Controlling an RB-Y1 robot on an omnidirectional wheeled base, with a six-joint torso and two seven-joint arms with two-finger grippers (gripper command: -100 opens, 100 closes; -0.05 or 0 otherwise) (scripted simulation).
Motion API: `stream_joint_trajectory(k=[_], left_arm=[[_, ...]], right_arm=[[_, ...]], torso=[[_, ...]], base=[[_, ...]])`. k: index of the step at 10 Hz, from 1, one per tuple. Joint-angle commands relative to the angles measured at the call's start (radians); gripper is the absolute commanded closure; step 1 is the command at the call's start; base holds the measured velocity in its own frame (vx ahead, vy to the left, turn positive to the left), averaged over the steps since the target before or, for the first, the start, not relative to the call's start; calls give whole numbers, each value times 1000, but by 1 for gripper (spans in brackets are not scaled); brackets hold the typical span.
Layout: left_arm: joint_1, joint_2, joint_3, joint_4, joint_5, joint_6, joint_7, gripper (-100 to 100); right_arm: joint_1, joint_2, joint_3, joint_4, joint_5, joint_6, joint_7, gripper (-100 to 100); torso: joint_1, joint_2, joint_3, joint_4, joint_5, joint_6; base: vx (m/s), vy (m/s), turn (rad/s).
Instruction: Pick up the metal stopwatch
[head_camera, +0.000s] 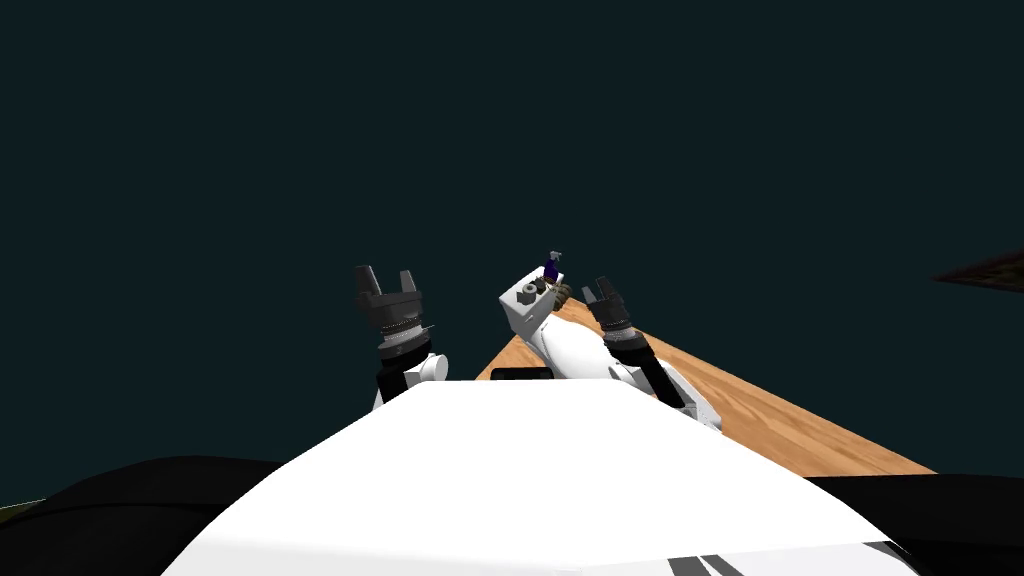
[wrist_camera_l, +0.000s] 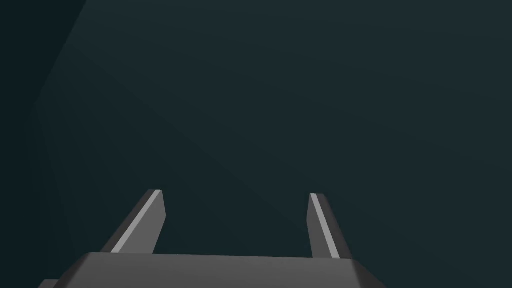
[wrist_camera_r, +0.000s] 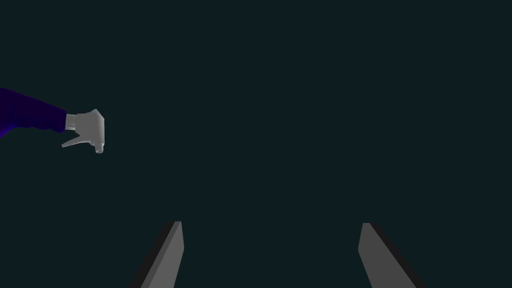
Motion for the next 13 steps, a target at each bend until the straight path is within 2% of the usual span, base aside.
stream_joint_trajectory(k=[1,8,13], left_arm=[[0,0,0,0,0,0,0,0],[0,0,0,0,0,0,0,0],[0,0,0,0,0,0,0,0]], right_arm=[[5,-50,11,18,-11,8,3,-100],[32,-249,44,71,-40,16,11,-100],[63,-400,81,133,-70,25,20,-100]], torso=[[0,0,0,0,0,0],[-2,0,0,0,0,0],[0,-1,-1,0,0,0]], base=[[-45,-53,172],[-45,-52,162],[-22,-46,188]])
